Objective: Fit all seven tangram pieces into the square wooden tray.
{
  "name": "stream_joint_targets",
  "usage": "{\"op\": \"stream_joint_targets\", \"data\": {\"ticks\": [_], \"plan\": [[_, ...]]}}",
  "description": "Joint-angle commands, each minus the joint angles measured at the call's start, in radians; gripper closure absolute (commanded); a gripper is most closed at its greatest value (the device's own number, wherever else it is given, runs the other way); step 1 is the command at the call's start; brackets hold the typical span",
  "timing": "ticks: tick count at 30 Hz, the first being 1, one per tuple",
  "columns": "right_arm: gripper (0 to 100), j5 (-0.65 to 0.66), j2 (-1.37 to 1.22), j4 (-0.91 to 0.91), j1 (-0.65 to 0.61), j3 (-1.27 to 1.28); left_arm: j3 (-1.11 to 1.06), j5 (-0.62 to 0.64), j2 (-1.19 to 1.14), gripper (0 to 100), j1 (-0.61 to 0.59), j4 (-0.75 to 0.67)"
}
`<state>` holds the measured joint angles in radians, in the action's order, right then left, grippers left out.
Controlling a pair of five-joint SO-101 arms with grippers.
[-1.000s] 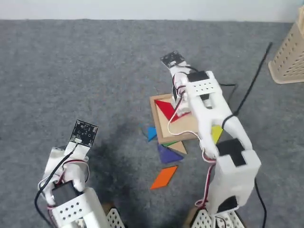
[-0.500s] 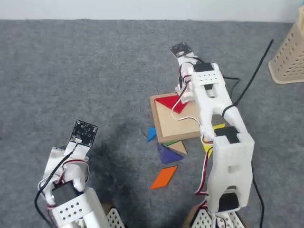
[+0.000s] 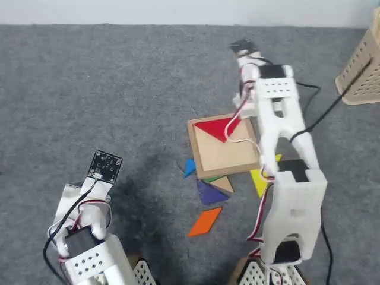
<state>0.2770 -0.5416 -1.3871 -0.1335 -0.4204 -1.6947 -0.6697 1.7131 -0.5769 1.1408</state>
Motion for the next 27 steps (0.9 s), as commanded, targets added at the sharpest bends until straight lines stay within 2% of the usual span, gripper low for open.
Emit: {"op": "stream_joint_targets", "data": {"ticks": [1,13,19,27], "plan": [[86.8,0.012,0.015,-0.051,0.042,-0.055,0.004,-0.015,-0.005,99,-0.006,0.003],[87.4,0.003,-0.162,-0.074,0.019,-0.055,0.004,-0.015,-0.005,99,-0.006,0.003],[99.5,-0.002,-0.206,-0.044,0.022,-0.057,0.004,-0.015,-0.005,99,-0.006,0.003],[98.6,-0.158,-0.203,0.015,0.024,-0.063,0.004,-0.015,-0.005,99,-0.006,0.003]]}}
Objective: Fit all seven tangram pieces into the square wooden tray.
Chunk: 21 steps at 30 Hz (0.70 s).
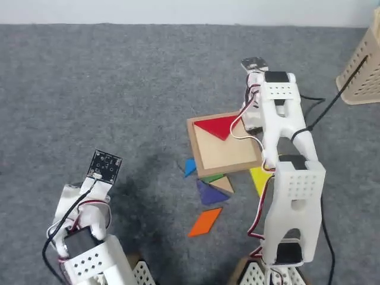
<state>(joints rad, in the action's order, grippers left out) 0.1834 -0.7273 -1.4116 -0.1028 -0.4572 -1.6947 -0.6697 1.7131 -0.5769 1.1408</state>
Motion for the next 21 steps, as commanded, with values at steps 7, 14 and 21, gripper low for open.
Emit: {"op": "stream_joint_targets", "data": {"ticks": [7,14,21], "plan": [[98.6,-0.221,-0.027,0.039,0.004,-0.086,0.004,-0.015,-0.005,99,-0.006,0.003],[98.6,-0.331,-0.027,0.041,0.002,-0.163,0.004,-0.015,-0.005,99,-0.008,0.003],[96.9,-0.348,-0.018,0.091,0.012,-0.163,0.004,-0.015,-0.005,99,-0.008,0.003]]}}
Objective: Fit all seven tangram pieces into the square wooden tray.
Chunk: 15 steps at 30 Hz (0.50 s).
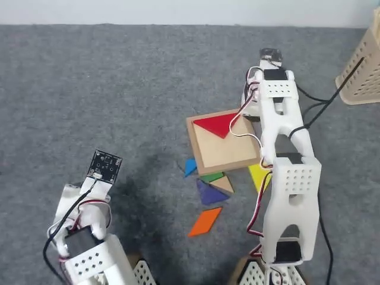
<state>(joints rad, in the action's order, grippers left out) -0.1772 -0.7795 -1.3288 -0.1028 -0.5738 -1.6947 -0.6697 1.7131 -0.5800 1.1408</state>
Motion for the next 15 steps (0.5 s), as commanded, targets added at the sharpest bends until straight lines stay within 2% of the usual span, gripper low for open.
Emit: {"op": "stream_joint_targets", "data": {"ticks": [1,5,10,15], "plan": [[94.4,0.044,0.038,-0.007,0.01,-0.046,0.004,-0.015,-0.005,99,-0.005,0.003],[84.2,0.132,0.105,-0.082,0.01,-0.064,0.004,-0.015,-0.005,99,-0.003,0.003],[86.8,0.301,0.213,-0.15,-0.004,-0.066,0.004,-0.015,-0.005,99,-0.003,0.003],[86.8,0.483,0.159,-0.228,-0.038,-0.063,0.004,-0.015,-0.005,99,-0.003,0.003]]}}
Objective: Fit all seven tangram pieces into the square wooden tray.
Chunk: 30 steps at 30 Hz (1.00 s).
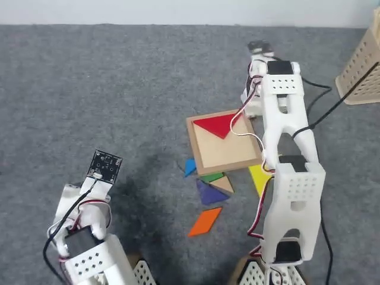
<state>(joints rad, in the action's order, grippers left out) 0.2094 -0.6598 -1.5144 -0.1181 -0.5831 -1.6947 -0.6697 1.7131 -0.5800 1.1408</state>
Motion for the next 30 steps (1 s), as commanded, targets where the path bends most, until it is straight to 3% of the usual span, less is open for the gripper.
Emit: {"op": "stream_joint_targets", "data": {"ticks": [1,13,19,30], "plan": [[86.8,0.103,0.016,-0.044,-0.024,-0.054,0.004,-0.015,-0.005,99,-0.003,0.003],[87.3,0.101,-0.154,0.035,-0.004,-0.057,0.004,-0.015,-0.005,99,-0.002,0.003],[99.3,0.092,-0.18,0.128,-0.002,-0.058,0.004,-0.015,-0.005,99,-0.002,0.003],[99.3,-0.222,-0.199,0.122,0.151,-0.167,0.004,-0.015,-0.005,99,-0.002,0.003]]}}
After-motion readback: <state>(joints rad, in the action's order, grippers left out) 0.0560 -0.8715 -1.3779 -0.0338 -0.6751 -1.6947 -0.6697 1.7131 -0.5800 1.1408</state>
